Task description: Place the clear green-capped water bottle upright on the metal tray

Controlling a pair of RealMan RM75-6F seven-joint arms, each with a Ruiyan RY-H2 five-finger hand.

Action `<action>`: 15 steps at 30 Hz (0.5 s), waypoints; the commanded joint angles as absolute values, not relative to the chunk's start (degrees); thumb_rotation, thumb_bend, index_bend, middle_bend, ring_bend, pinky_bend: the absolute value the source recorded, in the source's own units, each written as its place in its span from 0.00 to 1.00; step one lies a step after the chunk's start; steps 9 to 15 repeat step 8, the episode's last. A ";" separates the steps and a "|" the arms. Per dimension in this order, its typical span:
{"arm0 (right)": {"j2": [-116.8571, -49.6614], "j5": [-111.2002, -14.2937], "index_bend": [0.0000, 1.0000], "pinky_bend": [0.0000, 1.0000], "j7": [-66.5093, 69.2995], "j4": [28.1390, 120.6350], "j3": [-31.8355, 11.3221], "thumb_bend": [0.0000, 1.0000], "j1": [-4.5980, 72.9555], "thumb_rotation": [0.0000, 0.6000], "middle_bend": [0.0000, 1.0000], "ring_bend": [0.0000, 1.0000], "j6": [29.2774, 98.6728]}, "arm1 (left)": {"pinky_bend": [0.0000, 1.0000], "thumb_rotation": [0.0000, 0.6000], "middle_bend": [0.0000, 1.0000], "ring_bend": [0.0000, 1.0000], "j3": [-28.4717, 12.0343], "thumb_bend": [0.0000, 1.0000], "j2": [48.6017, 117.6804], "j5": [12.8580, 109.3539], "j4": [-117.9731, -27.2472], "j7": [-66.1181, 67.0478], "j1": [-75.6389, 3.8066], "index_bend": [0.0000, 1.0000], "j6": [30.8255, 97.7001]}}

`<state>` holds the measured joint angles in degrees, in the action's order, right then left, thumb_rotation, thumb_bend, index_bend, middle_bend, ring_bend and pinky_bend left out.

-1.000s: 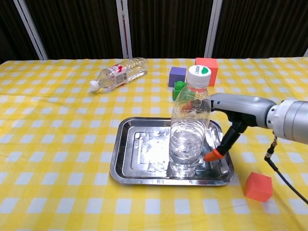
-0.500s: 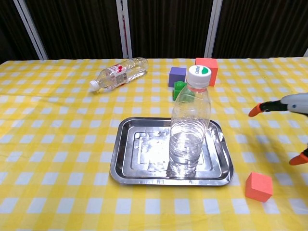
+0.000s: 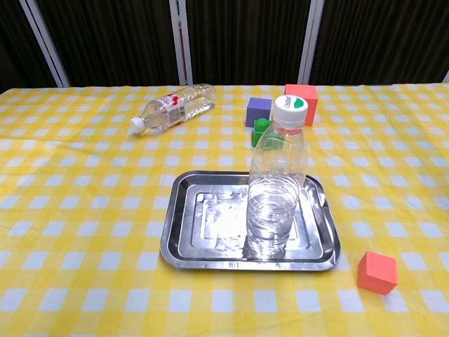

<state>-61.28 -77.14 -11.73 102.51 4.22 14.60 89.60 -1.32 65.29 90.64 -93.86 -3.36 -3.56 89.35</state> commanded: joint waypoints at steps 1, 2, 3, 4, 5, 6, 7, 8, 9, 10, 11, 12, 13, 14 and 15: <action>-67.33 -80.49 0.20 0.00 -4.15 88.84 3.61 0.10 8.84 1.00 0.10 0.08 94.78 | 0.00 1.00 0.01 0.00 -1.34 0.19 65.35 90.55 -93.77 -3.23 -3.61 0.24 89.24; -67.75 -80.68 0.21 0.00 -3.55 86.80 3.35 0.10 8.61 1.00 0.11 0.08 94.79 | 0.00 1.00 0.01 0.00 -1.42 0.18 65.39 90.53 -93.76 -3.19 -3.64 0.24 89.29; -67.95 -80.87 0.21 0.00 -3.33 85.30 2.94 0.11 8.42 1.00 0.12 0.08 95.05 | 0.00 1.00 0.01 0.00 -1.50 0.18 65.42 90.48 -93.71 -3.20 -3.64 0.24 89.37; -68.16 -81.10 0.22 0.00 -3.15 84.57 2.59 0.10 8.30 1.00 0.13 0.08 95.44 | 0.00 1.00 0.01 0.00 -1.53 0.18 65.42 90.44 -93.66 -3.25 -3.63 0.24 89.40; -68.52 -81.57 0.23 0.00 -2.86 83.53 2.27 0.10 7.94 1.00 0.13 0.08 96.14 | 0.00 1.00 0.01 0.00 -1.62 0.18 65.40 90.37 -93.62 -3.31 -3.61 0.24 89.50; -68.79 -82.16 0.24 0.00 -2.55 82.52 2.13 0.10 7.56 1.00 0.13 0.08 96.80 | 0.00 1.00 0.01 0.00 -1.73 0.18 65.39 90.26 -93.55 -3.35 -3.57 0.24 89.63; -68.84 -82.45 0.24 0.00 -2.39 81.95 2.08 0.10 7.27 1.00 0.13 0.08 96.91 | 0.00 1.00 0.01 0.00 -1.81 0.18 65.35 90.18 -93.47 -3.47 -3.54 0.24 89.73; -68.76 -82.55 0.24 0.00 -2.47 81.75 2.02 0.11 7.04 1.00 0.13 0.08 96.78 | 0.00 1.00 0.01 0.00 -1.88 0.18 65.27 90.11 -93.42 -3.73 -3.48 0.24 89.89; -68.76 -82.55 0.24 0.00 -2.47 81.75 2.02 0.11 7.04 1.00 0.13 0.08 96.78 | 0.00 1.00 0.01 0.00 -1.88 0.18 65.27 90.11 -93.42 -3.73 -3.48 0.24 89.89; -68.76 -82.55 0.24 0.00 -2.47 81.75 2.02 0.11 7.04 1.00 0.13 0.08 96.78 | 0.00 1.00 0.01 0.00 -1.88 0.18 65.27 90.11 -93.42 -3.73 -3.48 0.24 89.89; -68.76 -82.55 0.24 0.00 -2.47 81.75 2.02 0.11 7.04 1.00 0.13 0.08 96.78 | 0.00 1.00 0.01 0.00 -1.88 0.18 65.27 90.11 -93.42 -3.73 -3.48 0.24 89.89; -68.76 -82.55 0.24 0.00 -2.47 81.75 2.02 0.11 7.04 1.00 0.13 0.08 96.78 | 0.00 1.00 0.01 0.00 -1.88 0.18 65.27 90.11 -93.42 -3.73 -3.48 0.24 89.89; -68.76 -82.55 0.24 0.00 -2.47 81.75 2.02 0.11 7.04 1.00 0.13 0.08 96.78 | 0.00 1.00 0.01 0.00 -1.88 0.18 65.27 90.11 -93.42 -3.73 -3.48 0.24 89.89; -68.76 -82.55 0.24 0.00 -2.47 81.75 2.02 0.11 7.04 1.00 0.13 0.08 96.78 | 0.00 1.00 0.01 0.00 -1.88 0.18 65.27 90.11 -93.42 -3.73 -3.48 0.24 89.89; -68.76 -82.55 0.24 0.00 -2.47 81.75 2.02 0.11 7.04 1.00 0.13 0.08 96.78 | 0.00 1.00 0.01 0.00 -1.88 0.18 65.27 90.11 -93.42 -3.73 -3.48 0.24 89.89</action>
